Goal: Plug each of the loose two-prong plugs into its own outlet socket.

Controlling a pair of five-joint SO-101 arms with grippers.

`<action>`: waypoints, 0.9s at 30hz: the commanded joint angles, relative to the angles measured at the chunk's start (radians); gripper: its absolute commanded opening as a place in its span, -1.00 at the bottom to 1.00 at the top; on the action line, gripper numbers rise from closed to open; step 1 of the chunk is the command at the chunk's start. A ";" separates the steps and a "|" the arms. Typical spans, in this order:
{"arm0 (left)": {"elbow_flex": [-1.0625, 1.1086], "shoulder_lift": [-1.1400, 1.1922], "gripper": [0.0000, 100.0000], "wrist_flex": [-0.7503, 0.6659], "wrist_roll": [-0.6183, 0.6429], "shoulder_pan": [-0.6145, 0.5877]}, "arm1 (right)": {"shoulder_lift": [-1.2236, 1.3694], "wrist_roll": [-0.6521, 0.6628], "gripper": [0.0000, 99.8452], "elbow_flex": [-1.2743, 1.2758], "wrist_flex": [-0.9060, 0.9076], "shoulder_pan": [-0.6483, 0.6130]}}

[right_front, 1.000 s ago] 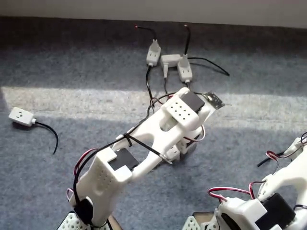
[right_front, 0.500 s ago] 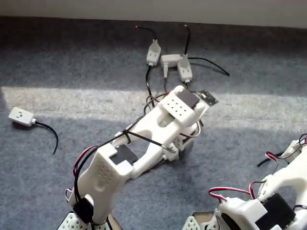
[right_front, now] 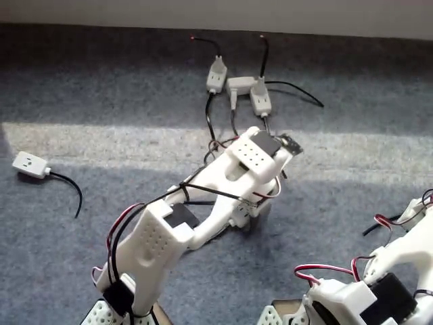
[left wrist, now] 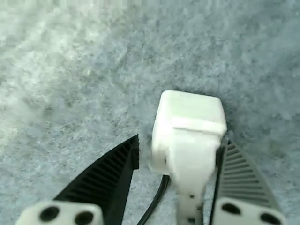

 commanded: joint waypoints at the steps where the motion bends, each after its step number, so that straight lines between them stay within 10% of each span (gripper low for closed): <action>1: -0.015 0.058 -0.46 -0.005 -0.006 0.033 | -0.042 0.015 -0.99 -0.007 -0.015 0.008; 12: -0.140 0.015 -0.98 0.005 -0.005 0.035 | -0.042 0.017 -0.99 -0.007 -0.015 0.010; 27: -0.935 0.019 -0.86 0.114 -0.109 -0.183 | -0.042 0.017 -0.99 -0.010 -0.015 0.025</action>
